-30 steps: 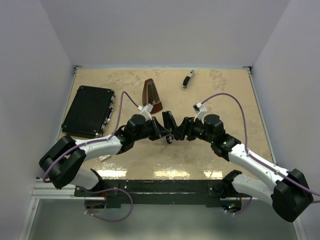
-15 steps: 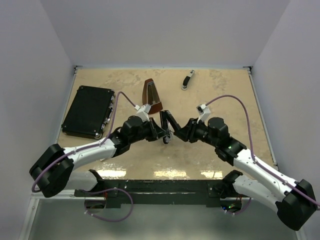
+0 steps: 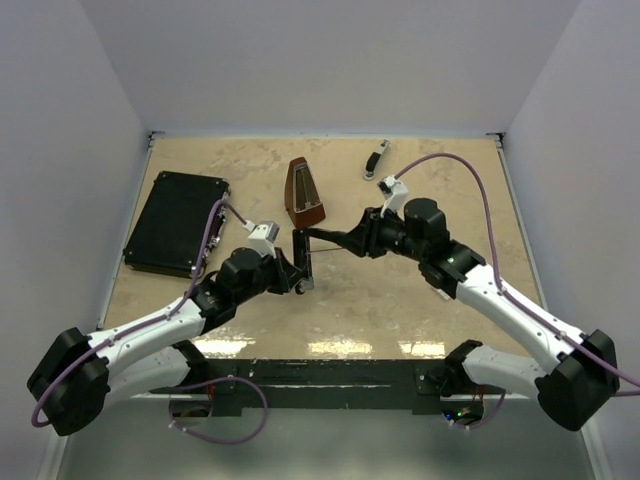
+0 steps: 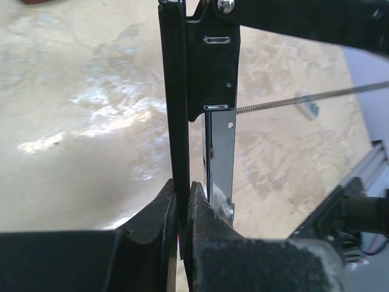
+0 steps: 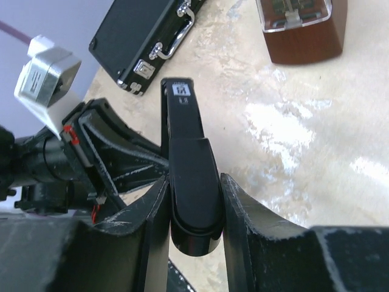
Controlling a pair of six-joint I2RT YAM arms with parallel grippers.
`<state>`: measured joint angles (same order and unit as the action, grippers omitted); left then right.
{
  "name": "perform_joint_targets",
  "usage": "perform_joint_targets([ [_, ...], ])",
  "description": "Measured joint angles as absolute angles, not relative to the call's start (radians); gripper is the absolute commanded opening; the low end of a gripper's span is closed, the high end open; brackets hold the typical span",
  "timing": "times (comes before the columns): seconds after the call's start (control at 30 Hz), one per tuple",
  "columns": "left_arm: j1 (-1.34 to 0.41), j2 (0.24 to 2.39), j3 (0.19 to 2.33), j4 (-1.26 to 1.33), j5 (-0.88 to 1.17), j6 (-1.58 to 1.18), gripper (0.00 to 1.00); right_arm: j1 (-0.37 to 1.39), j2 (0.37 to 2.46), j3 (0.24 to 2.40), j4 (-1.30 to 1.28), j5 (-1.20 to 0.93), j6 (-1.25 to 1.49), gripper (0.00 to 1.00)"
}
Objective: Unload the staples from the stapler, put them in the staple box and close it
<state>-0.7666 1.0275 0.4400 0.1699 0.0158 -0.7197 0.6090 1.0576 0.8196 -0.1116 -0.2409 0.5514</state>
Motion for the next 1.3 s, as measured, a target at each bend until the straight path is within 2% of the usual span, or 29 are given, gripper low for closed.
perform_joint_targets([
  [0.17,-0.749,0.991,0.403,0.107,-0.007,-0.657,0.0,0.587,1.196,0.875,-0.04,-0.284,0.496,0.24],
  [0.3,-0.747,0.987,0.38,0.074,-0.013,-0.633,0.0,0.576,1.275,0.884,0.017,-0.323,0.474,0.35],
  [0.43,-0.746,1.024,0.384,0.052,-0.025,-0.615,0.0,0.552,1.342,0.89,0.068,-0.369,0.47,0.39],
  [0.57,-0.746,1.049,0.391,0.03,-0.025,-0.587,0.0,0.524,1.423,0.89,0.137,-0.398,0.471,0.47],
  [0.77,-0.746,1.052,0.418,-0.024,-0.028,-0.549,0.0,0.493,1.534,0.911,0.226,-0.442,0.479,0.52],
  [1.07,-0.79,1.065,0.457,-0.049,0.12,-0.414,0.0,0.453,1.649,0.976,0.373,-0.383,0.527,0.53],
  [1.3,-0.794,1.12,0.506,-0.076,0.129,-0.343,0.0,0.451,1.72,0.997,0.467,-0.38,0.587,0.54],
])
